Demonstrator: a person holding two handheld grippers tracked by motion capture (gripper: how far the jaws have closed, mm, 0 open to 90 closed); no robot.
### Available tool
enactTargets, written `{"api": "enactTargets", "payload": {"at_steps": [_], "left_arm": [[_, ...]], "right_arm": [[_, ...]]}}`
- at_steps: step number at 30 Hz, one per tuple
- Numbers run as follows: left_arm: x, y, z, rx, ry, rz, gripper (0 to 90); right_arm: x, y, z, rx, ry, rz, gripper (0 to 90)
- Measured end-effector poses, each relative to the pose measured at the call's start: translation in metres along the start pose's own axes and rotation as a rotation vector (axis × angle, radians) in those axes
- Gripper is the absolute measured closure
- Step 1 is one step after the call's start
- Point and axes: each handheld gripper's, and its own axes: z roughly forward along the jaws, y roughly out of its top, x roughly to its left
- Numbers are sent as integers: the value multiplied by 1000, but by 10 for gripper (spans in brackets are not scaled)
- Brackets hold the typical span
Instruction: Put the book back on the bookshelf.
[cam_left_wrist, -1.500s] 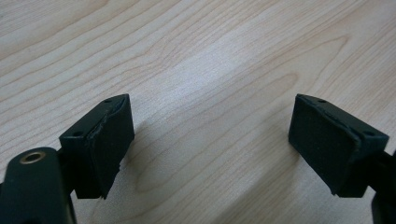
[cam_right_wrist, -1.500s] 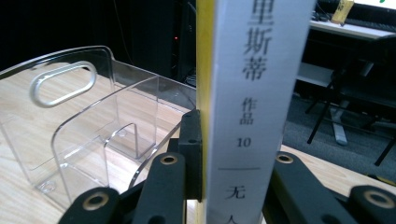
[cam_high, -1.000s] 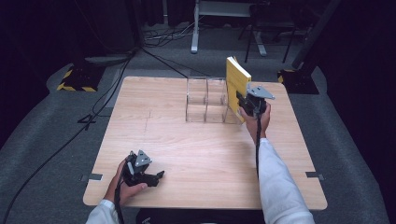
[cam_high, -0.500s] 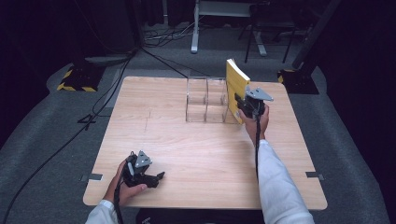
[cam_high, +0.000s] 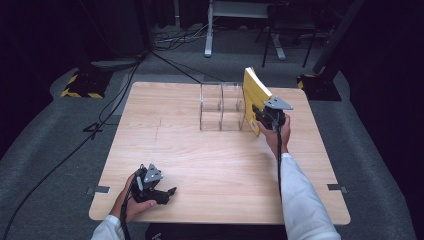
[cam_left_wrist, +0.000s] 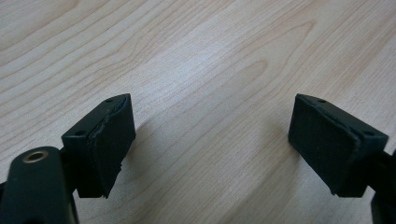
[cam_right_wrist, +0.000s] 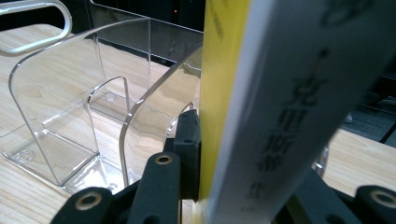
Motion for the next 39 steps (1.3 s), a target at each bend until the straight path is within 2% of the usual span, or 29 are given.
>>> {"api": "enactTargets", "payload": {"at_steps": [9,13,16,20,25,27,29,33,39], "left_arm": [[0,0,0,0,0,1,154],[0,0,0,0,0,1,154],[0,0,0,0,0,0,154],[0,0,0,0,0,1,154],[0,0,0,0,0,0,154],[0,0,0,0,0,0,154],[0,0,0,0,0,0,154],[0,0,0,0,0,1,154],[0,0,0,0,0,0,154]], "right_arm": [[-2,-2,-8,0,2,8,699],[1,-7,-16,0,23,9,646],[0,-11,-21,-1,34,12,638],[-1,-13,-29,-13,25,0,636],[-10,-15,-41,-38,30,22,643],[-12,-14,-45,-42,22,14,638],[-14,-13,-47,-40,15,8,631],[-18,-15,-50,-34,20,26,607],[-23,-16,-56,-9,23,-7,581]]}}
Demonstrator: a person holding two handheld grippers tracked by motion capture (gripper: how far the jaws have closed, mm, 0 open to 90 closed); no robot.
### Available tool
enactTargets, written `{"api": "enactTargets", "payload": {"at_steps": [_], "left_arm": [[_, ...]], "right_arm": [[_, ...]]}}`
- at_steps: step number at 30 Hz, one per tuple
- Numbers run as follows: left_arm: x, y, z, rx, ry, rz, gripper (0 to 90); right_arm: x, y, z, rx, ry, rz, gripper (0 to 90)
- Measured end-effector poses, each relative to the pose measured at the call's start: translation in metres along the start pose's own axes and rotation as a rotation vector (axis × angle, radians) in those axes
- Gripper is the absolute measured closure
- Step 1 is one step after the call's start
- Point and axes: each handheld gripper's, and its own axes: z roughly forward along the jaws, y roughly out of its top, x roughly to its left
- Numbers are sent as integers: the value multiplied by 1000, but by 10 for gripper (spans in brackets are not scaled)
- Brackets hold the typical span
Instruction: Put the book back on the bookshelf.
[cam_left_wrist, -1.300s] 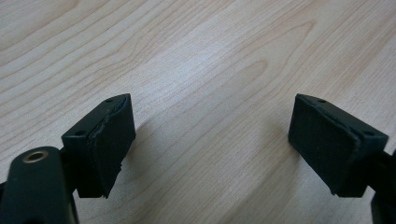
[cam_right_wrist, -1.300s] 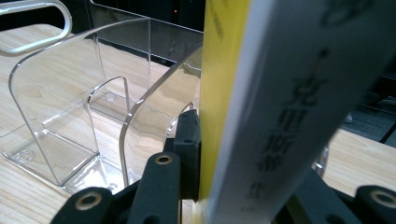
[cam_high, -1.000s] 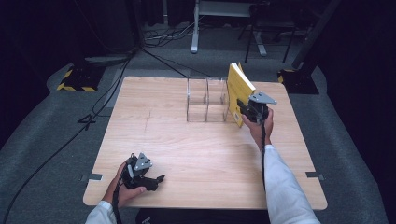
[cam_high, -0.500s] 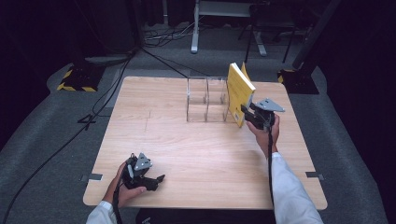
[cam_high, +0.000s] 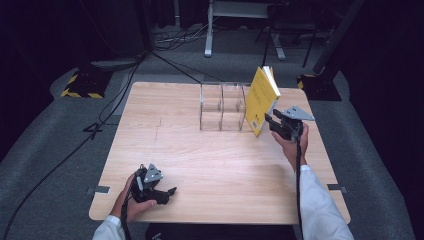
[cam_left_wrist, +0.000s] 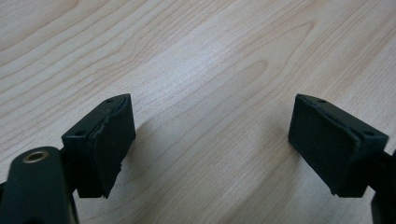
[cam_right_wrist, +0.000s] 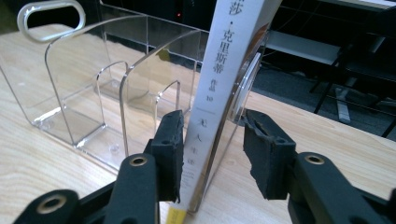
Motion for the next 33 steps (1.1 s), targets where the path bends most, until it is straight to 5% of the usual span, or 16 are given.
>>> {"api": "enactTargets", "payload": {"at_steps": [14,33], "left_arm": [[1,0,0,0,-3,9,152],[1,0,0,1,-2,7,149]], "right_arm": [[-8,2,-21,66,59,-77,509],[6,3,-55,216,230,-237,406]]}}
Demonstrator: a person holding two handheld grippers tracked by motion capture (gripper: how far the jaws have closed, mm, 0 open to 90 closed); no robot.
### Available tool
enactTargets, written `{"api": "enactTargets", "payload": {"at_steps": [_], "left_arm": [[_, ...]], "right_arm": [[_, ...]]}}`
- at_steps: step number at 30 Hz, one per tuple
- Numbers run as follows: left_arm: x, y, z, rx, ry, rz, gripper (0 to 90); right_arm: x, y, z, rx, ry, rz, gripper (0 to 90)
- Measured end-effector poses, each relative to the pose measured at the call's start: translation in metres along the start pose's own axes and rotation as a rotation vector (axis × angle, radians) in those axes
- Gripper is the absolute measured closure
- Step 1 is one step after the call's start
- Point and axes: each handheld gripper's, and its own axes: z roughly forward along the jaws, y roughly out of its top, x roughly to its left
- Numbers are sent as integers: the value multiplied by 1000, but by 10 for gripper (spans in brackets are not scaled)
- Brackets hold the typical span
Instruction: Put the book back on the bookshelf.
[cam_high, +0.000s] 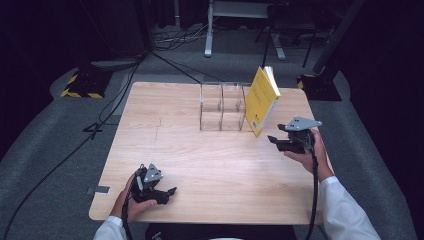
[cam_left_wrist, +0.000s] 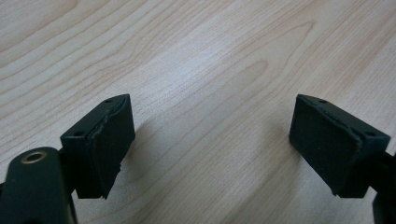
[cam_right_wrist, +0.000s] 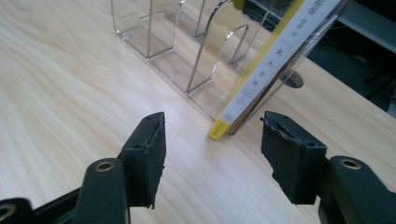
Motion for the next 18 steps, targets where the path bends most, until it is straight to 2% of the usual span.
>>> {"api": "enactTargets", "payload": {"at_steps": [7,18], "left_arm": [[0,0,0,0,0,0,149],[0,0,0,0,0,0,149]], "right_arm": [[11,-7,-9,49,24,-56,397],[24,-28,-18,89,46,-89,369]]}}
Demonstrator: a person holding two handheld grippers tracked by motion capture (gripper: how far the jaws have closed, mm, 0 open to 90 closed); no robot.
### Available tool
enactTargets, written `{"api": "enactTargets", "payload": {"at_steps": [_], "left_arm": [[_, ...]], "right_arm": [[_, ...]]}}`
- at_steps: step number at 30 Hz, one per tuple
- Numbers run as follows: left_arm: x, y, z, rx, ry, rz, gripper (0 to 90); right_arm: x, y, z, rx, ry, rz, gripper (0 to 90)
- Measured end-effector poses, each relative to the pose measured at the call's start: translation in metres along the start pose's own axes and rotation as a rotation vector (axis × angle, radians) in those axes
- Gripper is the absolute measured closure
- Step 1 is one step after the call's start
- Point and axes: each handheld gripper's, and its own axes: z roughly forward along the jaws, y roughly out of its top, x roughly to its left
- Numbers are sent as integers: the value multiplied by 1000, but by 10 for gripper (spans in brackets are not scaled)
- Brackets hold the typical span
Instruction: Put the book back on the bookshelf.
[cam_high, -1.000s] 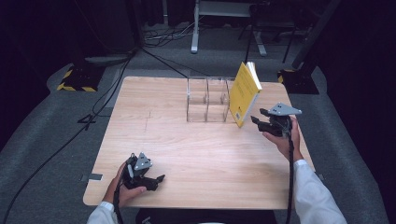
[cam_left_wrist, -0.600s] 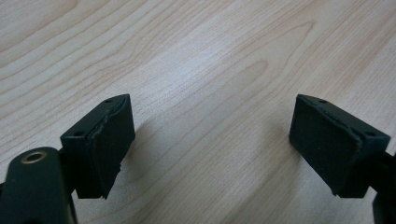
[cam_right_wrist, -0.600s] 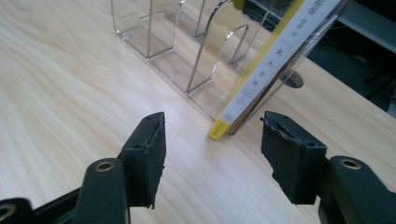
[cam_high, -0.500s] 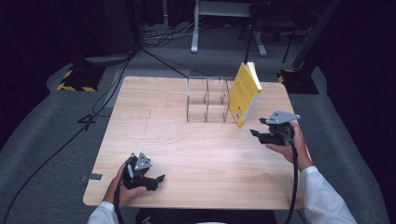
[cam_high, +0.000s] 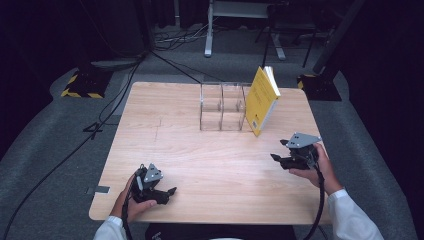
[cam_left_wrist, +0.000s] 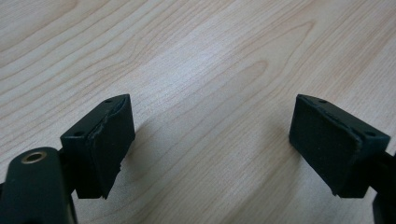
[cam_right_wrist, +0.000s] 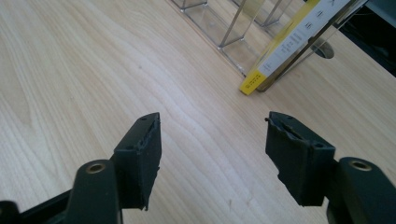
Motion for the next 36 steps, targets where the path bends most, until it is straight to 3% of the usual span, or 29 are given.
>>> {"api": "enactTargets", "payload": {"at_steps": [10,24,32,36], "left_arm": [[0,0,0,-1,0,-1,149],[0,0,0,0,2,-2,149],[0,0,0,1,4,0,149],[0,0,0,0,3,-1,149]], "right_arm": [[13,-20,-3,-4,4,-12,331],[22,-49,-7,-18,-61,-6,307],[24,-69,-12,-23,-65,2,284],[21,-83,-17,-36,-43,18,278]]}}
